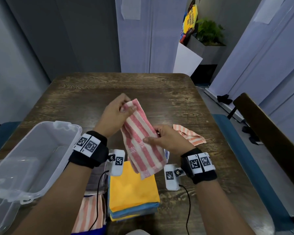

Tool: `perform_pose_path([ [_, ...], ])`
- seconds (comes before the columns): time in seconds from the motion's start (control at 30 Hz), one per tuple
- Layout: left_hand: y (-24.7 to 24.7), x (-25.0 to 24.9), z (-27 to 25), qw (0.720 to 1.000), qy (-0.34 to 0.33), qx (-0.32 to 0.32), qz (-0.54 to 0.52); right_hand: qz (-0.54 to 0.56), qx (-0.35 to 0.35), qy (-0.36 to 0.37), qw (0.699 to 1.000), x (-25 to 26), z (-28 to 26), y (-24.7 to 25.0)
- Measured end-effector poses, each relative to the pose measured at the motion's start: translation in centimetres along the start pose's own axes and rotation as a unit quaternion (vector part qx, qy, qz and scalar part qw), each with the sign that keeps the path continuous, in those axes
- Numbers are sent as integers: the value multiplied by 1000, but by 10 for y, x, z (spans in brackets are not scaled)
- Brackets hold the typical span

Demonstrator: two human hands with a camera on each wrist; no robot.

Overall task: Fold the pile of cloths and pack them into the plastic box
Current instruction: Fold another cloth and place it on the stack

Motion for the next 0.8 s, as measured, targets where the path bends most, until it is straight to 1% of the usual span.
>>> perform_pose_path([
  [0.07,9,-1,-5,998,11,-55,13,-37,23,-42,998,-12,-1,-2],
  [0.1,14,2,-7,996,23,-84,22,-49,21,-56,997,-18,-1,-3],
  [0.17,23,11,-16,989,40,-133,60,-55,8,-57,997,-31,0,-6],
  [0.23,28,26,-30,980,56,-163,99,-35,-10,-41,998,-43,6,-11],
  [0.3,29,45,-48,972,89,-187,113,35,-36,-23,998,-58,18,-19],
  [0.4,28,81,-82,957,167,-214,99,171,-99,-14,980,-71,37,-42],
  [0.47,26,107,-112,947,213,-220,101,210,-122,-18,970,-78,50,-66],
  [0.53,24,134,-144,934,258,-229,91,177,-128,-23,976,-80,62,-93],
  [0.63,23,173,-191,905,339,-246,76,71,-109,-47,990,-79,78,-137],
  [0.7,21,196,-224,887,388,-236,83,-37,-76,-73,994,-83,87,-165],
  [0.8,18,221,-268,876,428,-200,102,-147,-6,-105,984,-94,95,-206],
])
Point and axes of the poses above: each hand's wrist, its own z-axis towards the middle knuckle, its own y-axis out of the back of the hand, x = y × z, the point moved 3 cm from there along z, towards the middle knuckle, and after that the axes turned 11 degrees about x, right-handed, at the moved point
